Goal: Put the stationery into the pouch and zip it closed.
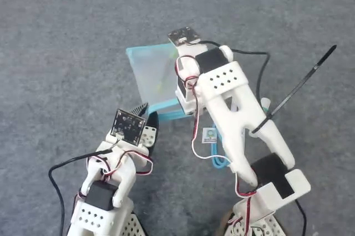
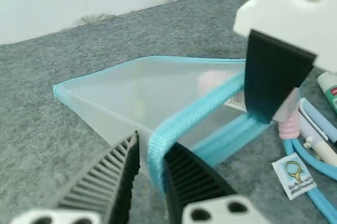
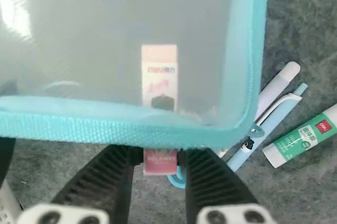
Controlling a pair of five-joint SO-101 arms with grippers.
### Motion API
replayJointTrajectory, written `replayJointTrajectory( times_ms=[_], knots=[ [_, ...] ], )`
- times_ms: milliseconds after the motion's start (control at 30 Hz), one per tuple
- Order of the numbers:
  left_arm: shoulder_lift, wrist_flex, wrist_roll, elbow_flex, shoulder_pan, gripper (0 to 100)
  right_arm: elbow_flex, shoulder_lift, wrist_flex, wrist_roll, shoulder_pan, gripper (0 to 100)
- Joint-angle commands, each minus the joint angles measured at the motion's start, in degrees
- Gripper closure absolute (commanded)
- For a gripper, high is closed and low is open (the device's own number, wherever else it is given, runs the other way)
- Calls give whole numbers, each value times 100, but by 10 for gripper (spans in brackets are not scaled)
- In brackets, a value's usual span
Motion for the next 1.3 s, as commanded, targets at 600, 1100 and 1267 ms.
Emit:
replayJointTrajectory(
  times_ms=[600,1100,1267],
  knots=[
    [44,9,-62,-31,44,988,-378,-963,-31,334,-66,712],
    [44,18,-62,-31,35,988,897,-3222,-303,668,541,712],
    [9,-316,0,-31,-703,988,2497,-3301,-699,624,1446,712]
  ],
)
